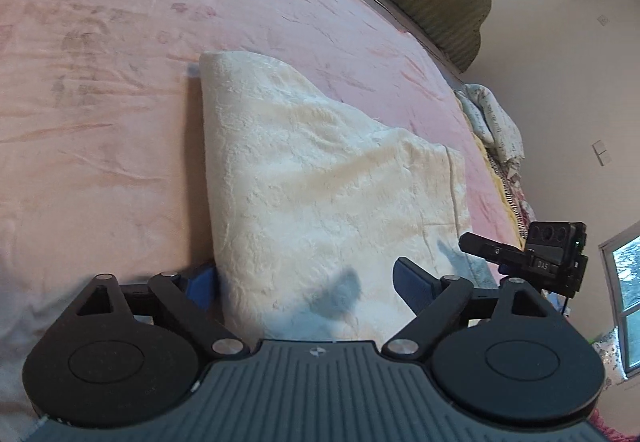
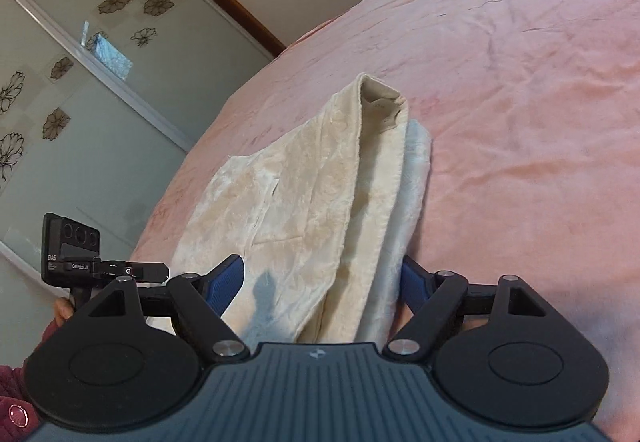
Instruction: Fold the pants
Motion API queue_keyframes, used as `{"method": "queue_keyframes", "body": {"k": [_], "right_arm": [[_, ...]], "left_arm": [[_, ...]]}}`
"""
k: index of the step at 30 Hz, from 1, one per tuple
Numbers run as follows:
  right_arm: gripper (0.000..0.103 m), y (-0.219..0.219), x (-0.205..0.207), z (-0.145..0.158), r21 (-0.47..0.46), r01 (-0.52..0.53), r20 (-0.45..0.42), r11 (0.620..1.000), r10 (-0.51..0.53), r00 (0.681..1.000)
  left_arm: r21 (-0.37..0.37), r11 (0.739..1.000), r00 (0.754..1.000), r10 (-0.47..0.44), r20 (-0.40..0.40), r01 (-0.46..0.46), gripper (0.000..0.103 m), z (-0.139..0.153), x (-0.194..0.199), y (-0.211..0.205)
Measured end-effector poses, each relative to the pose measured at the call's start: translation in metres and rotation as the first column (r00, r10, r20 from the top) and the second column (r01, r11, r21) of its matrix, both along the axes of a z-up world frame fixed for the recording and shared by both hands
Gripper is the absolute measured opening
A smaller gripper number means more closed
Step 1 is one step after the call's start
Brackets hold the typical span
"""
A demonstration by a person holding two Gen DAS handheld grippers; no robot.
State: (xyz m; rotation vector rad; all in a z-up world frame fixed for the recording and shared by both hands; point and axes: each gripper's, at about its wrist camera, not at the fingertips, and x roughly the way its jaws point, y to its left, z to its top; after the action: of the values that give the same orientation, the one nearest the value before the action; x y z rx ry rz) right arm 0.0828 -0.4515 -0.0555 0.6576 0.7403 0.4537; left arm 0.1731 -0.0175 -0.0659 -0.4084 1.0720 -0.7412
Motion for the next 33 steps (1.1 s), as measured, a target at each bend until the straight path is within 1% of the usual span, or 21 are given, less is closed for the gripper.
{"method": "queue_keyframes", "body": {"k": [3, 5, 6, 7, 8, 9, 10, 11, 12, 14, 17, 20, 21, 23, 24, 25, 26, 28, 30, 33], "right_arm": [[0.081, -0.007, 0.017, -0.004, 0.072, -0.031, -0.007, 0.997, 0.032, 0.999], [0.078, -0.008, 0.027, -0.007, 0.098, -0.035, 0.004, 0.995, 0.035, 0.999], [0.069, -0.006, 0.031, -0.008, 0.099, -0.025, 0.0, 0.995, 0.025, 1.0], [0.061, -0.004, 0.035, -0.008, 0.093, -0.016, -0.008, 0.996, 0.017, 1.0], [0.043, -0.001, 0.039, -0.01, 0.081, -0.012, -0.016, 0.997, 0.013, 1.0], [0.039, 0.003, 0.041, -0.011, 0.07, -0.01, -0.015, 0.998, 0.011, 1.0], [0.038, 0.005, 0.039, -0.01, 0.06, -0.005, -0.007, 0.998, 0.006, 1.0], [0.035, 0.007, 0.037, -0.008, 0.051, 0.0, 0.002, 0.999, 0.0, 1.0], [0.032, 0.009, 0.033, -0.005, 0.042, 0.003, 0.015, 0.999, -0.003, 1.0], [0.029, 0.016, 0.026, 0.002, 0.015, 0.003, 0.045, 1.0, -0.004, 0.999], [0.026, 0.023, 0.02, 0.018, -0.024, -0.008, 0.106, 1.0, 0.011, 0.994], [0.024, 0.029, 0.021, 0.042, -0.039, -0.035, 0.181, 0.999, 0.042, 0.983], [0.024, 0.033, 0.024, 0.05, -0.059, -0.044, 0.197, 0.997, 0.055, 0.979], [0.024, 0.041, 0.034, 0.063, -0.094, -0.067, 0.236, 0.993, 0.087, 0.968], [0.024, 0.044, 0.042, 0.069, -0.102, -0.075, 0.249, 0.992, 0.099, 0.963], [0.024, 0.047, 0.05, 0.074, -0.109, -0.08, 0.263, 0.991, 0.106, 0.959], [0.024, 0.051, 0.061, 0.078, -0.12, -0.078, 0.282, 0.99, 0.109, 0.953], [0.024, 0.057, 0.088, 0.084, -0.131, -0.077, 0.305, 0.988, 0.114, 0.946], [0.024, 0.058, 0.116, 0.083, -0.126, -0.053, 0.29, 0.991, 0.088, 0.953], [0.024, 0.063, 0.155, 0.07, -0.157, -0.038, 0.244, 0.987, 0.076, 0.967]], "left_arm": [[-0.059, 0.998, 1.0, 0.006, -0.027, -0.008, 0.093, -0.005, 0.008, -0.001], [-0.074, 0.997, 0.999, 0.016, -0.038, -0.018, 0.093, -0.006, 0.014, -0.004], [-0.068, 0.997, 0.999, 0.021, -0.035, -0.023, 0.092, -0.006, 0.015, -0.007], [-0.048, 0.998, 0.999, 0.029, -0.024, -0.03, 0.086, -0.004, 0.015, -0.011], [-0.017, 0.999, 0.999, 0.035, -0.007, -0.036, 0.073, -0.003, 0.013, -0.015], [0.036, 0.998, 0.999, 0.045, 0.02, -0.045, 0.064, 0.0, 0.011, -0.018], [0.086, 0.995, 0.998, 0.048, 0.048, -0.052, 0.05, 0.002, 0.008, -0.021], [0.119, 0.991, 0.996, 0.047, 0.072, -0.056, 0.038, 0.005, 0.005, -0.022], [0.121, 0.99, 0.995, 0.056, 0.085, -0.067, 0.034, 0.007, 0.002, -0.022], [0.114, 0.99, 0.991, 0.068, 0.115, -0.081, 0.022, 0.01, -0.002, -0.02], [0.125, 0.988, 0.979, 0.07, 0.19, -0.095, 0.011, 0.024, -0.009, -0.021], [0.137, 0.984, 0.958, 0.076, 0.275, -0.118, 0.009, 0.043, -0.015, -0.021], [0.148, 0.98, 0.946, 0.083, 0.314, -0.135, 0.008, 0.05, -0.014, -0.021], [0.178, 0.968, 0.91, 0.094, 0.403, -0.179, 0.008, 0.065, -0.011, -0.019], [0.193, 0.96, 0.896, 0.1, 0.433, -0.201, 0.008, 0.073, -0.007, -0.016], [0.2, 0.956, 0.889, 0.108, 0.445, -0.216, 0.008, 0.079, -0.001, -0.013], [0.203, 0.953, 0.887, 0.115, 0.447, -0.226, 0.008, 0.084, 0.008, -0.01], [0.201, 0.946, 0.896, 0.154, 0.416, -0.256, 0.008, 0.09, 0.031, -0.003], [0.212, 0.936, 0.904, 0.183, 0.386, -0.28, 0.009, 0.09, 0.054, -0.002], [0.276, 0.916, 0.913, 0.181, 0.365, -0.292, 0.009, 0.079, 0.081, -0.007]]}}
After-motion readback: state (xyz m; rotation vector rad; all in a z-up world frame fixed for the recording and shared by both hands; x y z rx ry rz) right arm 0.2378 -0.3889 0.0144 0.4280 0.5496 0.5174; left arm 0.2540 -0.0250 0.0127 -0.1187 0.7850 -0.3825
